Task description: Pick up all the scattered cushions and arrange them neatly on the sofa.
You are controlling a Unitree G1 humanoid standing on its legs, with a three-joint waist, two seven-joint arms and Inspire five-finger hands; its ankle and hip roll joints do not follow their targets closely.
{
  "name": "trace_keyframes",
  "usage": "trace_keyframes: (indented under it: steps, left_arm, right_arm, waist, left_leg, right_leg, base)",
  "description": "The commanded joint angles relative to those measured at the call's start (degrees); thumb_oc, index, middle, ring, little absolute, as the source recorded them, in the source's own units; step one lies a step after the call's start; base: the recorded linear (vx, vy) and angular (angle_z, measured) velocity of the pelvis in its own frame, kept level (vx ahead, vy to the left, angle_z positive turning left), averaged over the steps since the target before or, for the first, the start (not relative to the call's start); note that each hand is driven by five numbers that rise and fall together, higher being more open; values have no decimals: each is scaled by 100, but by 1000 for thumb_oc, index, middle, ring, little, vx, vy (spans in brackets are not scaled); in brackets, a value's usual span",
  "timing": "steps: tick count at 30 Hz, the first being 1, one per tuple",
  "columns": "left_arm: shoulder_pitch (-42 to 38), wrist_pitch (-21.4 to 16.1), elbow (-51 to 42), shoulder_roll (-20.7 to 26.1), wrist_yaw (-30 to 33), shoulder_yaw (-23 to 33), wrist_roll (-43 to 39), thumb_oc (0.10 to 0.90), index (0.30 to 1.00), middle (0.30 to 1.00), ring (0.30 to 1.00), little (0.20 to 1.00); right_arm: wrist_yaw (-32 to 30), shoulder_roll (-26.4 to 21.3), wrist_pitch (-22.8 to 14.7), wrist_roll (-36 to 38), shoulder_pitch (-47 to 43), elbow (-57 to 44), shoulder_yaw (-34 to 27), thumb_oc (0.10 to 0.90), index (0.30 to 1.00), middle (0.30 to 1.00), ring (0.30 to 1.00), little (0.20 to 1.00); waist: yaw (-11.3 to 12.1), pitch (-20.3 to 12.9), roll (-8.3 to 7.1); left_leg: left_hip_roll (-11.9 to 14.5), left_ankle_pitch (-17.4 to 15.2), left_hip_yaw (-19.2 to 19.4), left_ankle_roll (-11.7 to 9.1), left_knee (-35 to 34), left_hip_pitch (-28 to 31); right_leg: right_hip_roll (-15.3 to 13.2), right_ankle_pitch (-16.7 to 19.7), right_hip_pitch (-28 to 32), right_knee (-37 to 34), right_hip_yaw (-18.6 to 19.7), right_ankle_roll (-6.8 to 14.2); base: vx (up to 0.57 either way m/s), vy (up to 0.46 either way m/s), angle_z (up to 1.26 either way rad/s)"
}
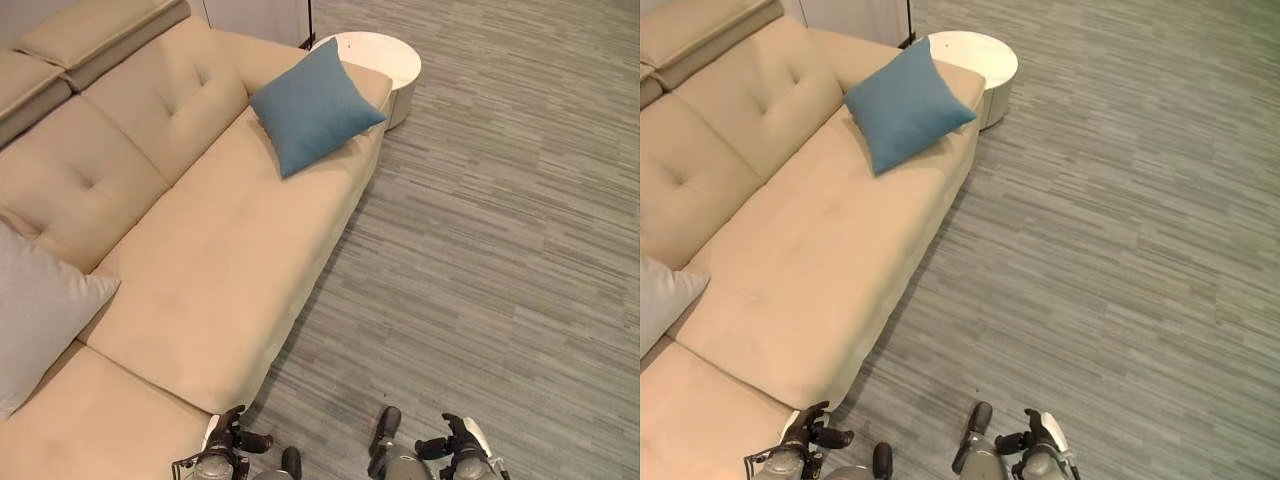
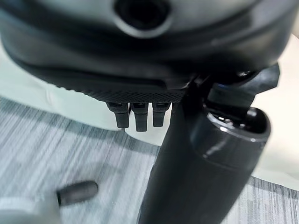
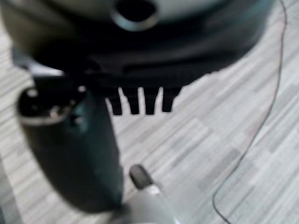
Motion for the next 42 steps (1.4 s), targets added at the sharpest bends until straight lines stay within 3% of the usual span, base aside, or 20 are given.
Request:
trace_keyframes:
  steps: [1, 2, 5, 8, 9, 10, 11, 12, 13, 19, 21, 22, 24, 27, 29, 30, 33, 37, 40, 42]
  left_arm:
    - [-332, -231, -190, -20, 51, 21, 44, 800, 900, 900, 900, 900]
    - [-351, -246, -253, -32, -7, -44, 23, 800, 900, 900, 900, 900]
    - [-374, -233, -287, -40, -40, -56, -4, 800, 900, 900, 900, 900]
    - [-380, -218, -333, -49, -47, -92, -31, 800, 900, 900, 900, 900]
    - [-397, -202, -381, -70, -36, -147, -28, 800, 900, 900, 900, 900]
    - [-385, -185, -463, -91, -18, -203, 5, 800, 900, 900, 900, 900]
    - [-383, -184, -464, -91, -17, -204, 6, 800, 900, 900, 900, 900]
    - [-377, -177, -536, -98, -15, -230, 15, 800, 900, 900, 900, 900]
    - [-371, -199, -668, -95, -30, -225, 2, 800, 900, 900, 900, 900]
    - [-316, -250, -930, -73, -62, -235, -202, 800, 900, 900, 900, 900]
    - [-276, -216, -984, -57, -112, -188, -251, 800, 900, 900, 900, 900]
    - [-388, -179, -1164, 7, -170, -401, -213, 800, 900, 900, 900, 900]
    - [-433, -194, -1173, 25, -171, -464, -171, 800, 900, 900, 900, 900]
    - [-516, -211, -1216, 23, -142, -550, -136, 800, 900, 900, 900, 900]
    - [-675, -214, -1175, 7, -179, -679, -1, 800, 900, 900, 900, 900]
    - [-677, -216, -1172, 6, -179, -678, 0, 800, 900, 900, 900, 900]
    - [-717, -240, -1136, -7, -189, -715, 89, 800, 900, 900, 900, 900]
    - [-746, -287, -1156, -35, -114, -719, 32, 800, 900, 900, 900, 900]
    - [-705, -285, -1132, -79, -105, -732, 26, 800, 900, 900, 900, 900]
    - [-691, -265, -1161, -123, -122, -742, -62, 800, 900, 900, 900, 900]
  right_arm:
    - [-160, -287, -83, 58, -16, 19, 109, 800, 900, 900, 900, 900]
    - [-175, -352, -94, 135, -36, 46, 69, 800, 900, 900, 900, 900]
    - [-158, -374, -68, 175, -22, 110, 28, 800, 900, 900, 900, 900]
    - [-176, -400, -51, 200, 0, 133, 14, 800, 900, 900, 900, 900]
    - [-202, -421, -62, 258, 31, 139, 1, 800, 900, 900, 900, 900]
    - [-270, -444, -75, 254, 96, 139, 18, 800, 900, 900, 900, 900]
    - [-270, -444, -75, 254, 99, 138, 18, 800, 900, 900, 900, 900]
    - [-282, -439, -71, 255, 130, 149, 26, 800, 900, 900, 900, 900]
    - [-289, -451, -60, 250, 197, 160, -6, 800, 900, 900, 900, 900]
    - [-229, -427, 33, 246, 297, 180, -73, 800, 900, 900, 900, 900]
    - [-195, -409, 89, 161, 379, 270, -96, 800, 900, 900, 900, 900]
    - [-116, -376, 206, 90, 587, 417, -319, 800, 900, 900, 900, 900]
    - [-124, -389, 207, 120, 577, 429, -352, 800, 900, 900, 900, 900]
    - [-136, -363, 199, 115, 562, 427, -360, 800, 900, 900, 900, 900]
    - [-129, -326, 173, 143, 511, 441, -341, 800, 900, 900, 900, 900]
    - [-130, -326, 173, 144, 510, 442, -340, 800, 900, 900, 900, 900]
    - [-104, -339, 165, 169, 507, 451, -305, 800, 900, 900, 900, 900]
    - [-106, -338, 163, 189, 507, 446, -251, 800, 900, 900, 900, 900]
    - [-111, -324, 153, 204, 525, 450, -224, 800, 900, 900, 900, 900]
    - [-114, -303, 127, 203, 499, 454, -163, 800, 900, 900, 900, 900]
  waist:
    - [158, 56, -142]
    - [237, 174, -173]
    - [295, 249, -195]
    - [334, 297, -210]
    - [358, 294, -226]
    - [366, 245, -160]
    - [368, 252, -165]
    - [394, 224, -111]
    - [416, 154, 6]
    - [521, 92, 23]
    - [608, -4, -44]
    - [442, -3, -156]
    - [360, 6, -64]
    - [254, 66, 27]
    - [99, 122, 39]
    - [99, 128, 47]
    - [7, 136, -34]
    - [-121, 161, -23]
    - [-134, 73, -63]
    - [-100, -40, -45]
  left_leg:
    - [-9, -248, -507, -234, 1693, -725]
    - [45, 19, -484, -256, 2633, -1193]
    - [174, 219, -366, -261, 3218, -1480]
    - [143, 94, -239, -218, 3251, -1740]
    - [-116, -168, -175, -147, 2805, -1972]
    - [-300, -96, -78, -127, 2023, -2042]
    - [-306, -87, -73, -126, 2001, -2021]
    - [-378, 136, -30, -126, 1536, -2066]
    - [-452, 605, 40, -168, 810, -2135]
    - [-515, 810, 284, -109, 618, -2269]
    - [-613, 697, 61, 34, 725, -2166]
    - [-800, 188, -78, 494, 898, -1588]
    - [-732, 128, -102, 534, 870, -1482]
    - [-679, 23, -148, 587, 759, -1203]
    - [-618, -140, -136, 488, 581, -814]
    - [-606, -146, -138, 482, 578, -801]
    - [-644, -315, -207, 376, 525, -521]
    - [-597, -489, -307, 283, 422, -214]
    - [-582, -606, -315, 242, 387, -87]
    - [-398, -740, -360, 76, 529, 11]
  right_leg:
    - [210, -483, 520, -227, -81, 39]
    - [292, -607, 764, -325, -107, -129]
    - [388, -770, 975, -376, -117, -282]
    - [420, -877, 1129, -431, -89, -295]
    - [456, -954, 1291, -561, -33, -212]
    - [537, -1033, 1426, -682, -19, -114]
    - [531, -1033, 1436, -684, -16, -112]
    - [618, -1081, 1529, -729, 3, -91]
    - [808, -1159, 1687, -794, 64, -37]
    - [949, -1392, 1921, -612, 264, -32]
    - [899, -1514, 1983, -330, 379, -6]
    - [245, -551, 1227, 2226, 494, 633]
    - [204, -384, 962, 2639, 484, 649]
    - [-1, -482, 571, 2864, 341, 546]
    - [-151, -771, 380, 1554, -69, 341]
    - [-136, -769, 401, 1534, -76, 337]
    - [-62, -465, 240, 381, -81, 403]
    - [-15, -222, 12, 101, 301, 493]
    - [0, -169, 134, -38, 217, 443]
    - [128, -302, 362, -158, 115, 331]
  base:
    - [279, -516, 37]
    - [138, -301, 20]
    - [159, -231, -18]
    - [200, -134, -8]
    - [371, -101, 5]
    - [372, -102, 13]
    - [307, -40, 15]
    - [316, -17, -3]
    - [321, -19, -18]
    - [251, 1, -27]
    - [518, 164, -46]
    - [666, 260, -34]
    - [331, 152, -26]
    - [230, 42, 34]
    - [315, -90, 26]
    - [215, -101, 8]
    - [233, -113, -1]
    - [237, -121, -4]
    - [248, -180, -19]
    - [266, -220, -24]
